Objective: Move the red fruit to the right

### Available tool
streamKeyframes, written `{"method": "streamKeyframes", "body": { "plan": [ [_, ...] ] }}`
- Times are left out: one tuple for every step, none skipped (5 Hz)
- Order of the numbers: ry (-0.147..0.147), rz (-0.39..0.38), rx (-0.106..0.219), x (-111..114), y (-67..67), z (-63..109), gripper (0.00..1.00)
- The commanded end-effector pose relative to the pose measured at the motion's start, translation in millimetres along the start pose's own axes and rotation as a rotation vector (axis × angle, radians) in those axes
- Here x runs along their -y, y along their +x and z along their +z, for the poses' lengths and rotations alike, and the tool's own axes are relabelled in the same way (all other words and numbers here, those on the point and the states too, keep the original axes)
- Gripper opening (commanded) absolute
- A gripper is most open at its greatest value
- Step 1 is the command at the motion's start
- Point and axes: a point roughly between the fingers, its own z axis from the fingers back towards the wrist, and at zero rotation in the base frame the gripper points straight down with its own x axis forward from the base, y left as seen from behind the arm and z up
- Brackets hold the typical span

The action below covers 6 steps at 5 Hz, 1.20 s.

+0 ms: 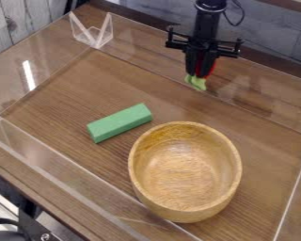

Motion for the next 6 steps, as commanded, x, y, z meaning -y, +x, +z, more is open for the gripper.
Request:
{"method": "streamKeyframes", "body": {
  "plan": [
    [-0.02,-0.036,0.051,-1.8,5.9,3.9,0.0],
    [-0.038,-0.085,0.061,-0.3,6.3,0.9,0.0],
    [-0.048,-0.038,0.072,-1.5,8.0,22.1,0.0],
    [-0.06,0.01,0.085,-2.3,14.7,45.5,0.0],
    [-0.064,0.009,0.077,25.1,-3.2,56.8,0.0],
    [-0.074,-0.064,0.064,40.8,-28.5,58.0,0.0]
  ]
}}
